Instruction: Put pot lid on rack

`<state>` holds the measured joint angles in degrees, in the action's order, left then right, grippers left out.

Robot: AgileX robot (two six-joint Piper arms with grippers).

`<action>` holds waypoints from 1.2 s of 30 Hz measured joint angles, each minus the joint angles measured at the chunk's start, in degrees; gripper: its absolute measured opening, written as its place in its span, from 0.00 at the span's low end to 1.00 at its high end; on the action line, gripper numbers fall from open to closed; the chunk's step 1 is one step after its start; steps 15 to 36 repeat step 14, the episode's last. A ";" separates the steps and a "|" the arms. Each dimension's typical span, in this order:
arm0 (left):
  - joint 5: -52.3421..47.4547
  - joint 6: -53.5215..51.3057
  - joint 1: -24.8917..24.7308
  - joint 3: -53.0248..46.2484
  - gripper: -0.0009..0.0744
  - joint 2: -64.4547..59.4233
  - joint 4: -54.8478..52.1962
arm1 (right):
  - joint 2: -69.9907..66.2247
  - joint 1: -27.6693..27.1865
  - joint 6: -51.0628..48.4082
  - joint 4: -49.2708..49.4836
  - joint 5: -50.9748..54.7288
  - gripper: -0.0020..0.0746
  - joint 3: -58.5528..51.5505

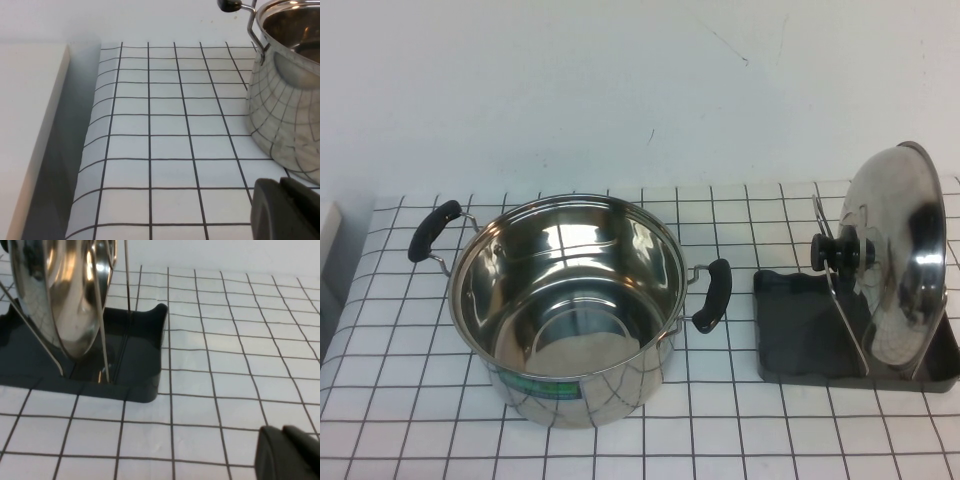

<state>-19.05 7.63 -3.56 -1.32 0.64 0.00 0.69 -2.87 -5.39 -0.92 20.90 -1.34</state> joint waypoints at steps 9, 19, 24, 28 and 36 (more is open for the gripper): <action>0.00 0.00 0.00 0.00 0.01 0.00 0.00 | 0.00 0.20 0.00 -0.10 -0.45 0.02 0.00; 0.00 0.00 0.00 0.00 0.01 0.00 0.00 | 0.00 2.90 0.00 -0.10 -0.45 0.02 0.00; 0.00 0.00 0.00 0.00 0.01 0.00 0.00 | 0.00 2.90 0.00 -0.10 -0.45 0.02 0.00; 0.00 0.00 0.00 0.00 0.01 0.00 0.00 | 0.00 2.90 0.00 -0.10 -0.45 0.02 0.00; 0.00 0.00 0.00 0.00 0.01 0.00 0.00 | 0.00 2.90 0.00 -0.10 -0.45 0.02 0.00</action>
